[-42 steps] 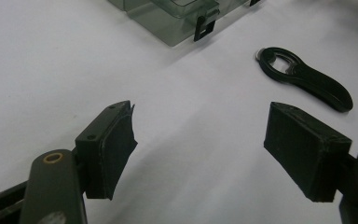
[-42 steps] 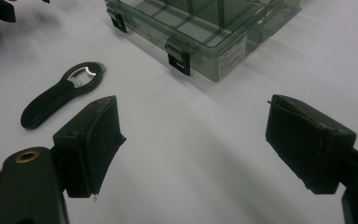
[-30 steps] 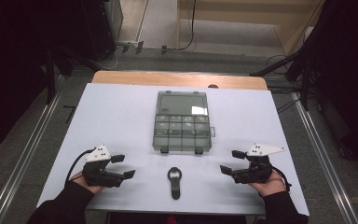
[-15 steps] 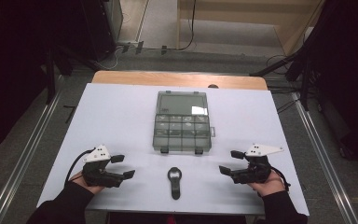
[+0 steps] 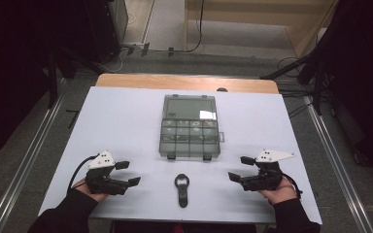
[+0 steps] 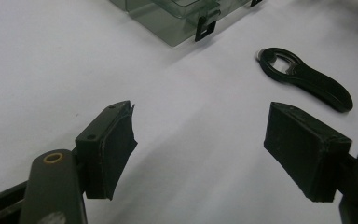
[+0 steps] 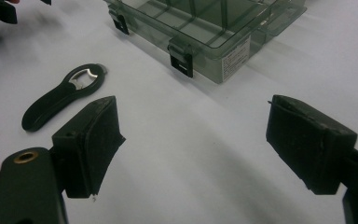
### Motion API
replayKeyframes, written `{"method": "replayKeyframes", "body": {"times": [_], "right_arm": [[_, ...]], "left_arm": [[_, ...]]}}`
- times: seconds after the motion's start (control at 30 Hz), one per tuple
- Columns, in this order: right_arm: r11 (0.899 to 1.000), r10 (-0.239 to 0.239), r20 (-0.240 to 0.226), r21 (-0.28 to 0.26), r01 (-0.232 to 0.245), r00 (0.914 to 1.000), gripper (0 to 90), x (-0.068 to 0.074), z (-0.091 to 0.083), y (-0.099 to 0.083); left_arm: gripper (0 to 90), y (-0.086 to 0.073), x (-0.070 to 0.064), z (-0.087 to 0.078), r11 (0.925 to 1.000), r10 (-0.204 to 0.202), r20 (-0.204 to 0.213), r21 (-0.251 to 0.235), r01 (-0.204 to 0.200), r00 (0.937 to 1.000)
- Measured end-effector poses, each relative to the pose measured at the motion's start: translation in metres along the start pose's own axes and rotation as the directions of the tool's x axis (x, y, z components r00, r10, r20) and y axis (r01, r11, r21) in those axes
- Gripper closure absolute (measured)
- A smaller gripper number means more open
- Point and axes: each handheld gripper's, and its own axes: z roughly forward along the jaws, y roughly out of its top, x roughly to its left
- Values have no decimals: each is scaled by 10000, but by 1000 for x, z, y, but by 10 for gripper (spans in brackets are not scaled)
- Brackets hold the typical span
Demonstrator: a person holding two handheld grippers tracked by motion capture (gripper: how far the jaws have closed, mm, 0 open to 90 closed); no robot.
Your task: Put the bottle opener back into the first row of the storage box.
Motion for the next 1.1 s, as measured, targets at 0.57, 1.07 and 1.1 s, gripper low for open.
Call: {"method": "replayKeyframes", "body": {"times": [0.57, 1.07, 1.1], "right_arm": [[10000, 70, -29, 49, -70, 10000, 186, 0, 2, 1], [9987, 484, 879, 108, -496, 9949, 184, 25, 16, 18], [9985, 532, 902, 56, -539, 9945, 184, 27, 17, 19]], "left_arm": [[239, 0, 0, 0, 10000, -26, 0, -13, 26, 10000], [239, 0, 0, -1, 10000, -35, 27, -50, 35, 10000], [240, 0, 0, -1, 10000, -42, 36, -55, 42, 10000]]}}
